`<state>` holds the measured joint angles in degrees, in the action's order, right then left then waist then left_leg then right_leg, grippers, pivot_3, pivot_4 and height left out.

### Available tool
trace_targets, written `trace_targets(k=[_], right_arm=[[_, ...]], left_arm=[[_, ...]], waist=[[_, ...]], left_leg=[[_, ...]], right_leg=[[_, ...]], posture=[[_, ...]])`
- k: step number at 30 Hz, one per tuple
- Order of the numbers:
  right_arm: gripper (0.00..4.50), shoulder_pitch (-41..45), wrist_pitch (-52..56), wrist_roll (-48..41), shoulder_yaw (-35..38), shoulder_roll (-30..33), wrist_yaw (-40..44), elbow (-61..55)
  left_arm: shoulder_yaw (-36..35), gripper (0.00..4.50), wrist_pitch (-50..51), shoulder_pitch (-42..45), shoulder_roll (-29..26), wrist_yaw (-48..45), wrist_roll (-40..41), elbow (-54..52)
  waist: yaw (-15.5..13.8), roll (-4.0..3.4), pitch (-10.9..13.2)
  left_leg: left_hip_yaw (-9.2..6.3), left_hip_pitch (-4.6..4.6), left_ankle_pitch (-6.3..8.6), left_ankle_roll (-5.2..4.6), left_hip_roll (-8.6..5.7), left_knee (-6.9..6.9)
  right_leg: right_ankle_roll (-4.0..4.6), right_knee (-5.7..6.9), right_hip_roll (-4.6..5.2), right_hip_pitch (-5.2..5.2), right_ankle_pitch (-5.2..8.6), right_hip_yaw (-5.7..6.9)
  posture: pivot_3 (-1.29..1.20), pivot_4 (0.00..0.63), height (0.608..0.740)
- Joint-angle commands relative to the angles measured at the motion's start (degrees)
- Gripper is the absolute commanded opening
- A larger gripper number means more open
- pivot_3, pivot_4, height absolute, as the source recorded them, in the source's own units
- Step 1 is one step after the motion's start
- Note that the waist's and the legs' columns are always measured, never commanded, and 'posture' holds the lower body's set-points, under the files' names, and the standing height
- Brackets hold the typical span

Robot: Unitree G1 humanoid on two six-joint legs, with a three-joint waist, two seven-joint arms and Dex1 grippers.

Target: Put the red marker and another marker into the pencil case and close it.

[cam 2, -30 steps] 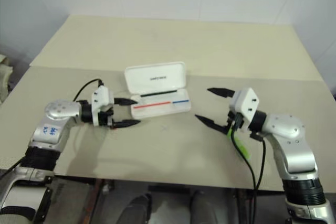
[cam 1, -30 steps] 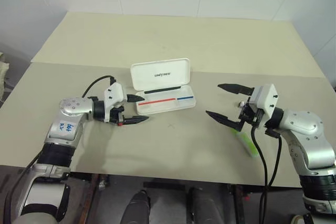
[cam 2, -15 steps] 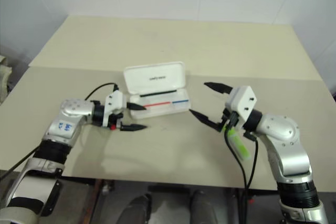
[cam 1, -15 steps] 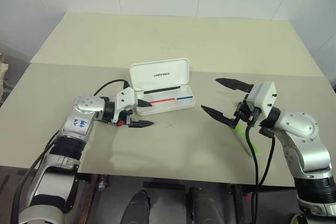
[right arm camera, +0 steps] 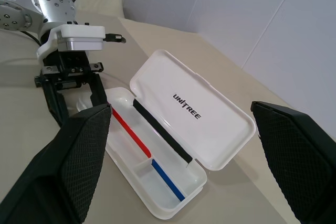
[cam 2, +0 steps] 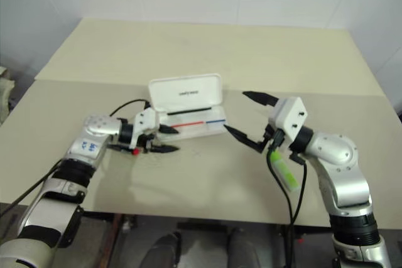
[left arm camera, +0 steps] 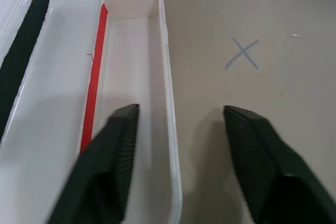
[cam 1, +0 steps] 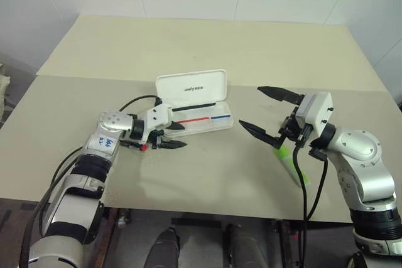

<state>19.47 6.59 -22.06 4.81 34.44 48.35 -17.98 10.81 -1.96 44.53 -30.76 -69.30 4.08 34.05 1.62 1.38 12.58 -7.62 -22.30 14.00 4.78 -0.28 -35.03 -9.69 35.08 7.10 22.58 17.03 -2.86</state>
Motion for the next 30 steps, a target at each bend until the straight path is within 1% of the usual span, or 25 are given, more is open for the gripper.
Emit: trace_targets(k=[1,3,5,10,16,18,23,27,30], right_arm=[[4.50,1.17,-0.48,-0.76,0.32,-0.07,-0.23,-1.83],[4.50,1.42,-0.42,-0.80,0.19,-0.10,-0.17,-1.92],[4.50,1.62,-0.42,-0.91,0.13,-0.09,0.02,-1.88],[4.50,1.98,-0.46,-1.01,-0.01,0.07,0.55,-1.35],[4.50,2.09,-0.52,-1.09,0.30,0.39,1.51,-0.44],[4.50,1.96,-0.52,-1.16,0.47,0.50,1.78,-0.28],[4.50,1.23,-0.03,-1.40,0.69,0.73,2.20,-0.80],[4.50,0.69,0.34,-1.62,0.96,0.88,2.36,-1.23],[4.50,0.57,0.65,-1.83,0.95,1.06,2.31,-1.53]], left_arm=[[-0.02,1.35,-0.42,1.09,-0.09,-0.27,-0.56,-0.61],[0.06,0.64,-0.04,0.84,-0.47,-0.64,-0.65,-1.44],[0.21,0.04,0.43,0.52,-0.87,-0.78,-0.90,-2.29],[0.96,0.04,0.75,-0.94,-1.78,-2.62,-0.72,-6.10],[0.57,0.04,5.45,-5.71,-3.22,-4.29,1.54,-18.68],[0.57,0.04,7.02,-8.52,-3.70,-4.34,2.27,-23.52],[0.96,0.04,10.20,-13.38,-4.65,-4.22,3.18,-31.04],[1.34,0.04,9.86,-15.72,-5.30,-4.05,2.57,-33.92],[1.20,0.04,9.66,-15.90,-5.43,-3.73,2.34,-33.59]], waist=[[-0.02,0.00,0.00],[-0.04,0.00,0.00],[-0.07,0.00,0.00],[0.01,0.00,0.00],[-0.05,0.00,0.00],[-0.04,0.00,0.00],[-0.04,0.00,0.00],[-0.05,0.00,0.00],[-0.06,0.00,0.00]], left_leg=[[0.00,0.00,0.00,0.00,0.00,0.00],[0.00,-0.01,0.00,0.00,0.00,0.01],[0.02,-0.01,0.00,0.00,0.00,0.01],[0.03,0.00,0.00,0.00,0.00,-0.01],[0.09,-0.03,0.01,-0.01,0.01,0.03],[0.08,-0.04,0.02,-0.02,0.01,0.04],[0.13,-0.01,0.02,-0.02,0.01,0.02],[0.16,0.00,0.02,-0.03,0.01,0.01],[0.18,0.01,0.02,-0.03,0.01,0.01]], right_leg=[[0.00,0.00,0.00,0.00,0.00,0.00],[0.00,-0.02,0.00,0.01,0.00,0.00],[0.00,-0.03,0.00,0.00,0.00,0.00],[-0.01,0.00,0.00,0.00,0.00,-0.03],[-0.01,-0.09,0.00,0.01,0.00,-0.07],[-0.01,-0.10,0.00,0.01,0.01,-0.07],[-0.01,-0.06,0.00,0.01,0.00,-0.12],[-0.01,-0.05,0.00,0.01,0.00,-0.15],[-0.01,-0.06,0.00,0.01,0.00,-0.18]], posture=[[0.00,0.150,0.740],[0.00,0.150,0.740],[0.00,0.150,0.740],[0.00,0.150,0.740],[0.00,0.150,0.740],[0.00,0.150,0.740],[0.00,0.150,0.740],[0.00,0.150,0.740],[0.00,0.150,0.740]])
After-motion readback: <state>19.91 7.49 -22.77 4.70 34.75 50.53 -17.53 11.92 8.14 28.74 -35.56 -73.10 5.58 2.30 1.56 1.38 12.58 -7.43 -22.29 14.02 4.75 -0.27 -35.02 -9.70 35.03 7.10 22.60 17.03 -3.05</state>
